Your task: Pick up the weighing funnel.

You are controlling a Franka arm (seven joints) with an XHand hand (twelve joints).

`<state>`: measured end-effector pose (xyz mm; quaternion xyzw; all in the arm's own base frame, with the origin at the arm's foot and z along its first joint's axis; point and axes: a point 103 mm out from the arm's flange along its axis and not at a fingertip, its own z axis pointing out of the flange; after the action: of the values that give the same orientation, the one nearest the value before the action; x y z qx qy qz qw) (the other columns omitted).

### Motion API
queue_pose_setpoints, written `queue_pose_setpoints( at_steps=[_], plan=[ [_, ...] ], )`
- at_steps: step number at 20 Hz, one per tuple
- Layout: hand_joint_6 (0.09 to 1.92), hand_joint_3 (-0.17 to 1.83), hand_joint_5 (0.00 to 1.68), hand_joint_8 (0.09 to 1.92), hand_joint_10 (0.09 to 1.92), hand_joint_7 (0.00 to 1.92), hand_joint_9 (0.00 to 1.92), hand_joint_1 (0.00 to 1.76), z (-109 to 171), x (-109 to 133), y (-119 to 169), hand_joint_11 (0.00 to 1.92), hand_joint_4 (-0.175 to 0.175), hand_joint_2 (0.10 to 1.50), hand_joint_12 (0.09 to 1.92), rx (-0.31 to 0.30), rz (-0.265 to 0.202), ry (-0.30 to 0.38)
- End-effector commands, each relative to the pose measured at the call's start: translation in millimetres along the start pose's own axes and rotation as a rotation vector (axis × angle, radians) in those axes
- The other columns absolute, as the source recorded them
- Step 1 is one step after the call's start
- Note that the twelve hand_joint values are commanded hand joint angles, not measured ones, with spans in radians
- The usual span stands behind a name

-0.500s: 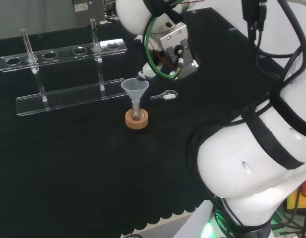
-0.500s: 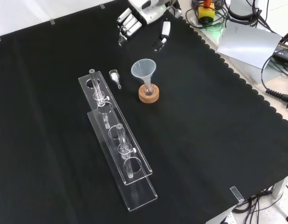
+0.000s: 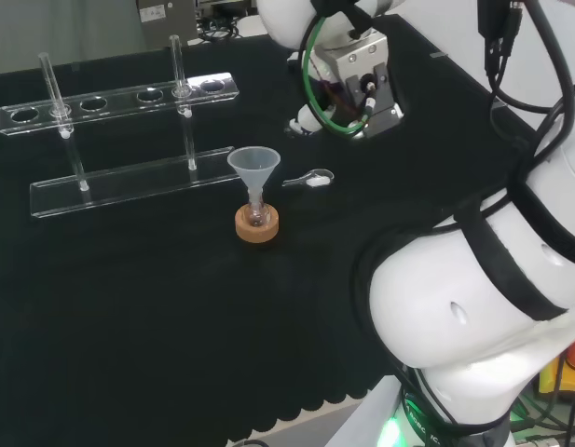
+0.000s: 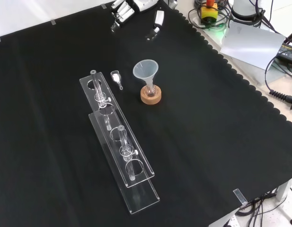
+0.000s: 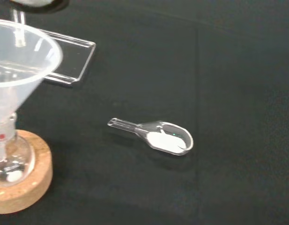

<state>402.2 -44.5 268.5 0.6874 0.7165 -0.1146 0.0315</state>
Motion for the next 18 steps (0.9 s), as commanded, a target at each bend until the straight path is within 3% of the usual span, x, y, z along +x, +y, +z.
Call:
queue_pose_setpoints(
  at_steps=[1, 10, 18],
  plan=[
    [0.09, 0.49, 0.40, 0.76, 0.63, 0.45, 0.63, 0.71, 23.0, -31.6, 19.8, 0.29, -0.071, 0.69, 1.40, 0.034, 0.025, 0.020],
    [0.09, 0.51, 0.44, 0.75, 0.61, 0.50, 0.66, 0.74, 73.7, -46.9, 63.2, 0.32, -0.071, 0.69, 1.37, 0.087, -0.001, 0.056],
    [0.09, 0.52, 0.45, 0.75, 0.60, 0.51, 0.68, 0.75, 113.1, -53.6, 83.1, 0.33, -0.072, 0.68, 1.36, 0.145, -0.015, 0.074]
  ],
)
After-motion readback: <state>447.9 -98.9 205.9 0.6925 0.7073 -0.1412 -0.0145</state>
